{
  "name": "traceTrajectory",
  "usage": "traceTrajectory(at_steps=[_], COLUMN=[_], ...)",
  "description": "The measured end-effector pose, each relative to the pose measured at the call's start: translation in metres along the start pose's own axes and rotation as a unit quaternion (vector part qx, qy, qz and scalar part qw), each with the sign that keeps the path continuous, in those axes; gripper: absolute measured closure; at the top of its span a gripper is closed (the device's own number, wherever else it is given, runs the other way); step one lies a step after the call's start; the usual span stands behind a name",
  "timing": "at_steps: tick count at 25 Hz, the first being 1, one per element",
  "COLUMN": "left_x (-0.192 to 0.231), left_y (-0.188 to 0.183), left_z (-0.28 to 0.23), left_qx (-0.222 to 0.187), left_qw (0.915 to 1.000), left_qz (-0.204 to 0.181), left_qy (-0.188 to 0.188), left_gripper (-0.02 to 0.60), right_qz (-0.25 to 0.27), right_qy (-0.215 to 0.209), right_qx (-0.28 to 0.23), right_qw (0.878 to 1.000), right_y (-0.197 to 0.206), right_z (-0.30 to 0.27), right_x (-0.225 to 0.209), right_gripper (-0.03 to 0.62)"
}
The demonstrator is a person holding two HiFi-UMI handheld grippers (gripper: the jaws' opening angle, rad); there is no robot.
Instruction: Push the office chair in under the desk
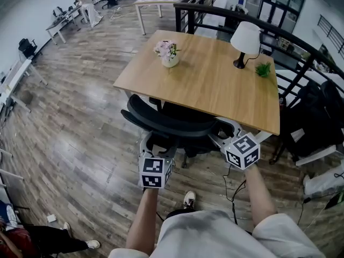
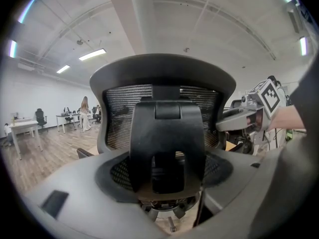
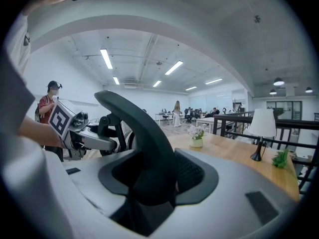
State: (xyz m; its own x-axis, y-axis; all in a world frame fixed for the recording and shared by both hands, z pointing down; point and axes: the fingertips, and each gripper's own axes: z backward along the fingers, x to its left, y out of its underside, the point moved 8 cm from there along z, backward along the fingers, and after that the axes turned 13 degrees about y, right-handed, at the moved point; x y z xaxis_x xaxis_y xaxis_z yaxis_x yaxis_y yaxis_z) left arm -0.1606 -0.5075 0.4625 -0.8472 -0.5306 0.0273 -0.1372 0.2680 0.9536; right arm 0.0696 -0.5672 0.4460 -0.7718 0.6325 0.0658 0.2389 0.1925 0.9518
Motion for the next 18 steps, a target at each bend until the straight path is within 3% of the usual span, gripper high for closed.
traceTrajectory(at_steps=[18], left_x=[0.051], left_y=[-0.032], left_z=[-0.091], left_qx=[0.0], left_qw=[1.0], left_qz=[0.0], left_qy=[0.006], left_gripper=[0.238], right_qz=[-0.001], right_qy=[-0.013], right_qx=[-0.013], right_qw=[1.0], right_y=[-0.018], right_z=[-0.074], right_x=[-0.076], right_gripper=[0.379])
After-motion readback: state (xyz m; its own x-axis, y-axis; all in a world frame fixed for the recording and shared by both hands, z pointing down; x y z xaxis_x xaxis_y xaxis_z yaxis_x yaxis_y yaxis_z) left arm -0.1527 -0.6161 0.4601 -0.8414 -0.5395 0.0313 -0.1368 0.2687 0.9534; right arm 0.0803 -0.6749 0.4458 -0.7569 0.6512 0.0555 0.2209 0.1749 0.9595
